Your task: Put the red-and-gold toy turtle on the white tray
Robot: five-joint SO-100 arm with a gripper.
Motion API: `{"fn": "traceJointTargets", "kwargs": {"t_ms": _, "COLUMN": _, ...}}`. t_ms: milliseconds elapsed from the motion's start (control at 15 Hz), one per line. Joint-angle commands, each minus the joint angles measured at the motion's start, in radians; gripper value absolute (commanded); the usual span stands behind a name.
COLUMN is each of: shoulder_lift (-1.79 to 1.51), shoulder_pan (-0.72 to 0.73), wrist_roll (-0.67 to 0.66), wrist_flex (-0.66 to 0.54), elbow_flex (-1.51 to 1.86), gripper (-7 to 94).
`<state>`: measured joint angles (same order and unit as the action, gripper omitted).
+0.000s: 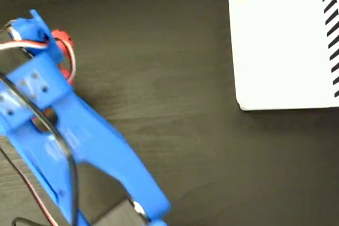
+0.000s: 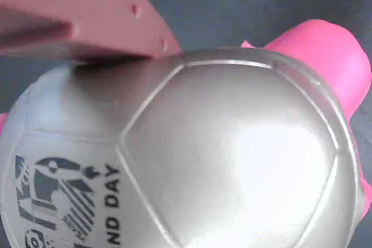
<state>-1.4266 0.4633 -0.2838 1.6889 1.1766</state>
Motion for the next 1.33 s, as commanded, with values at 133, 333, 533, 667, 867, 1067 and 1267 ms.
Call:
{"fn": "traceJointTargets", "kwargs": {"t_ms": 133, "shoulder_lift": -0.120, "shoulder_pan": -0.167, "wrist_roll": 0.037, "wrist_flex": 0.028, "elbow_flex": -0.129, "gripper": 0}}
{"fn": "traceJointTargets", "kwargs": {"t_ms": 333, "shoulder_lift": -0.072, "shoulder_pan": -0.431, "wrist_roll": 0.107, "wrist_flex": 0.038, "elbow_flex": -0.250, "gripper": 0}}
{"fn": "traceJointTargets", "kwargs": {"t_ms": 533, "shoulder_lift": -0.029, "shoulder_pan": -0.742, "wrist_roll": 0.161, "wrist_flex": 0.038, "elbow_flex": -0.313, "gripper": 0}}
{"fn": "traceJointTargets", "kwargs": {"t_ms": 667, "shoulder_lift": 0.021, "shoulder_pan": -0.931, "wrist_roll": 0.198, "wrist_flex": 0.038, "elbow_flex": -0.360, "gripper": 0}}
{"fn": "traceJointTargets", "kwargs": {"t_ms": 867, "shoulder_lift": 0.115, "shoulder_pan": -1.057, "wrist_roll": 0.239, "wrist_flex": 0.038, "elbow_flex": -0.399, "gripper": 0}}
{"fn": "traceJointTargets", "kwargs": {"t_ms": 1067, "shoulder_lift": 0.241, "shoulder_pan": -1.072, "wrist_roll": 0.276, "wrist_flex": 0.037, "elbow_flex": -0.445, "gripper": 0}}
{"fn": "traceJointTargets", "kwargs": {"t_ms": 1267, "shoulder_lift": 0.327, "shoulder_pan": -1.065, "wrist_roll": 0.290, "wrist_flex": 0.034, "elbow_flex": -0.486, "gripper": 0}}
